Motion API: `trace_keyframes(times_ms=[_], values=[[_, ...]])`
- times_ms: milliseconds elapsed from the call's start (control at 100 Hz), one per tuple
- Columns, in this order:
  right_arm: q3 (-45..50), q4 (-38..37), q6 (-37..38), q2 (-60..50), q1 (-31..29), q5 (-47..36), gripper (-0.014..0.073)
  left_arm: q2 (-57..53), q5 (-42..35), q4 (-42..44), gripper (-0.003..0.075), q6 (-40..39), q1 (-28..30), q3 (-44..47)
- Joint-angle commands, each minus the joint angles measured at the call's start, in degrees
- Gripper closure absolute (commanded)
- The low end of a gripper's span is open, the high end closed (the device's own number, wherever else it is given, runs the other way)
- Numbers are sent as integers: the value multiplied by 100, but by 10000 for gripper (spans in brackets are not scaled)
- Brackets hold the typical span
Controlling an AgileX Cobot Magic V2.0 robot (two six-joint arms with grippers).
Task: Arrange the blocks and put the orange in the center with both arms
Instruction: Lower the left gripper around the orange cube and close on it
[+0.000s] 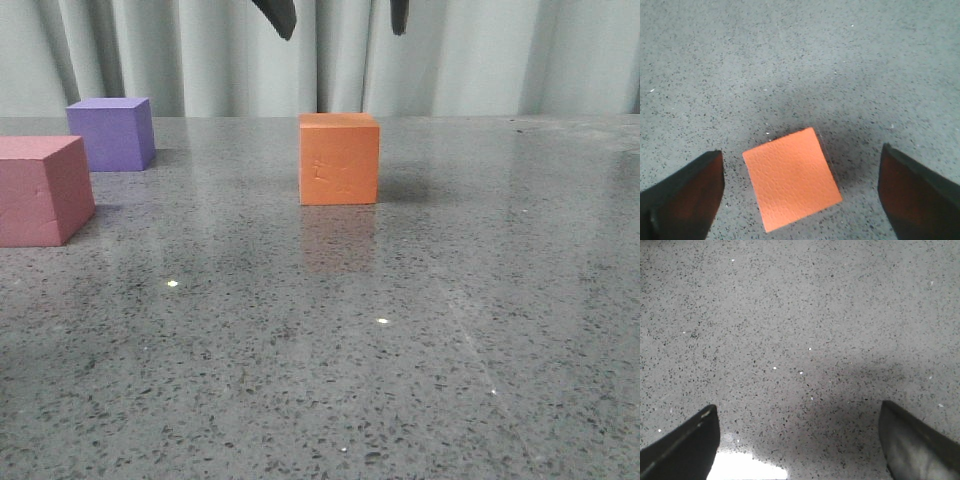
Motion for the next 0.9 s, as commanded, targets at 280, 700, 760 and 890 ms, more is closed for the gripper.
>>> trace_keyframes(times_ms=[280,700,760,890], values=[[-118,-16,-49,10,-12,-303,-43,4,-140,259,133,-327,-29,-224],[-118,-16,-49,10,5,-323,-43,409,-136,259,133,-529,-6,-224],[-118,-16,-49,10,5,-317,-43,476,-136,259,133,-602,29,-224],[-118,-16,-49,10,5,-317,-43,577,-136,198,133,-627,76,-224]])
